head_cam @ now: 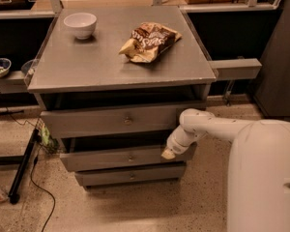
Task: Open middle drawer
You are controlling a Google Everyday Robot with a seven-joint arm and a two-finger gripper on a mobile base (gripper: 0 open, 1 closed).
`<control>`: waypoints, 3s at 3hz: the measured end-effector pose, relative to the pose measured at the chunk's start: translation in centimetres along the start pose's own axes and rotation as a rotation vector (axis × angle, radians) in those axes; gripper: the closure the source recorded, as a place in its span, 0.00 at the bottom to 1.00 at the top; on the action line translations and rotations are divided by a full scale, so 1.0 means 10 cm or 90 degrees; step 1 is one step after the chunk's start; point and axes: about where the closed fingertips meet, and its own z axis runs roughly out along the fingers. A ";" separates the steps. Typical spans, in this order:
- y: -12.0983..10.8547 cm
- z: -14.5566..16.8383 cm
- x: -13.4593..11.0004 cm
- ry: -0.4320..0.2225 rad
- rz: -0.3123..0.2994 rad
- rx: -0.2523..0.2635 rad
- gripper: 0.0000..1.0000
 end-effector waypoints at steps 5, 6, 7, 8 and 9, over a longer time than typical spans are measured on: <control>0.00 -0.25 -0.05 -0.028 -0.014 0.000 1.00; 0.30 -0.38 0.06 -0.053 -0.016 -0.017 1.00; 0.34 -0.38 0.11 -0.054 -0.013 -0.020 1.00; 0.34 -0.38 0.11 -0.054 -0.013 -0.020 0.82; 0.34 -0.38 0.11 -0.054 -0.013 -0.020 0.58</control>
Offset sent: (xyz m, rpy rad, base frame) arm -0.0511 -0.0117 0.0214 -0.0132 0.0533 0.0734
